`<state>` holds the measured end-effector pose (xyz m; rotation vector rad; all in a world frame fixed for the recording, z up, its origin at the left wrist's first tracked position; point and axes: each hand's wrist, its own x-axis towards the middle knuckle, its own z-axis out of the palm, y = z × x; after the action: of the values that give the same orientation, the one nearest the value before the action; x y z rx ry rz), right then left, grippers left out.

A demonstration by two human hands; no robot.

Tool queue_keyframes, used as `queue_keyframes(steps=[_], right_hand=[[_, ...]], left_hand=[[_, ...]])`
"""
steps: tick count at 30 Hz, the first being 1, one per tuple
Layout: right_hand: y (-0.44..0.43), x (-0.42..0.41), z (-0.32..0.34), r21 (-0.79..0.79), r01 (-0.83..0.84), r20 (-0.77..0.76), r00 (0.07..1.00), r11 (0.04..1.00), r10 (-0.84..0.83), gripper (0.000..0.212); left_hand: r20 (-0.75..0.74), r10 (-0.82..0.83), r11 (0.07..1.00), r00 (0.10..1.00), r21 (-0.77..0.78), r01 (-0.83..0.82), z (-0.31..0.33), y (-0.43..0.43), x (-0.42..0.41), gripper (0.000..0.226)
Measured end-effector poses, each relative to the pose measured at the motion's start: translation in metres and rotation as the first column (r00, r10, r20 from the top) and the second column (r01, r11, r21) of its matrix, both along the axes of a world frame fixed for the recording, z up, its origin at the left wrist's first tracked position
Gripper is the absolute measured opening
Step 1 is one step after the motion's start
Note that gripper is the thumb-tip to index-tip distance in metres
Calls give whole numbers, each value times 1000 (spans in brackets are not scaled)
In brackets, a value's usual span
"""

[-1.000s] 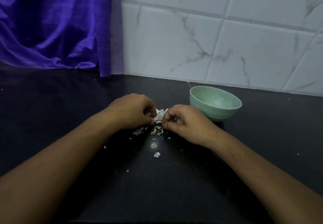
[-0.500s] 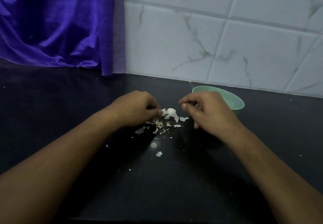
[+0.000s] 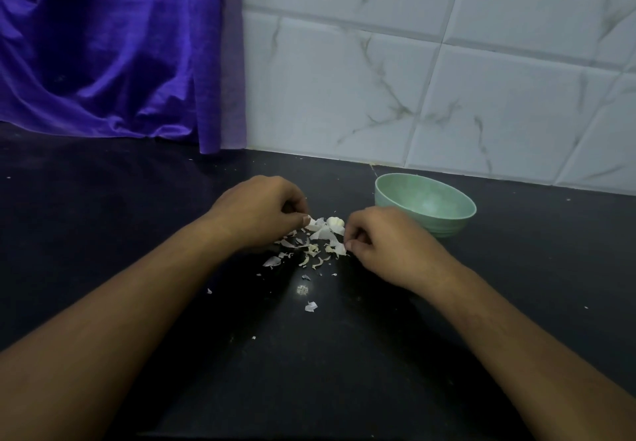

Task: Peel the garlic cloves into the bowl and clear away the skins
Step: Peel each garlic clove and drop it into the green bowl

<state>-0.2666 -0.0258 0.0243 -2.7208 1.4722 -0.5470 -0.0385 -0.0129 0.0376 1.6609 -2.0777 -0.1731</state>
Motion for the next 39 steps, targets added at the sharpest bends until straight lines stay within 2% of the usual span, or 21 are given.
queue_keyframes(steps=[2, 4, 9, 13, 16, 22, 26, 33, 37, 39], right_hand=[[-2, 0, -1, -25, -5, 113, 994, 1000, 8, 13], [-5, 1, -4, -68, 5, 154, 988, 998, 6, 16], [-7, 7, -15, -60, 11, 13, 1000, 998, -10, 33], [-6, 10, -13, -63, -30, -2, 1000, 998, 30, 17], [-6, 8, -11, -25, -50, 34, 998, 998, 50, 16], [-6, 5, -10, -11, -73, 245, 967, 997, 73, 18], [-7, 11, -14, -7, -119, 293, 949, 993, 115, 8], [-9, 12, -18, 27, -156, 343, 929, 987, 138, 5], [-6, 16, -17, 171, -251, 572, 813, 953, 111, 18], [-4, 18, -17, 218, -293, 635, 767, 931, 92, 19]], left_hand=[[20, 18, 1000, 1000, 8, -18, 0, 0, 1, 9], [47, 6, 1000, 999, 26, -7, -2, 1, -1, 10], [89, -97, 990, 991, 113, 86, -4, 4, -12, 25], [22, -117, 990, 993, 86, 115, 1, 5, -5, 22], [-14, -61, 997, 998, 54, 61, 6, 4, 4, 24], [86, 6, 990, 996, 137, -18, 6, -1, 13, 23], [119, 1, 991, 993, 132, -17, 1, -1, 7, 18], [1, -43, 992, 999, 119, 42, 2, 2, 2, 11], [-184, -88, 988, 979, 108, 109, 6, 3, -1, 8], [-275, -109, 979, 955, 135, 151, 7, 5, -4, 7]])
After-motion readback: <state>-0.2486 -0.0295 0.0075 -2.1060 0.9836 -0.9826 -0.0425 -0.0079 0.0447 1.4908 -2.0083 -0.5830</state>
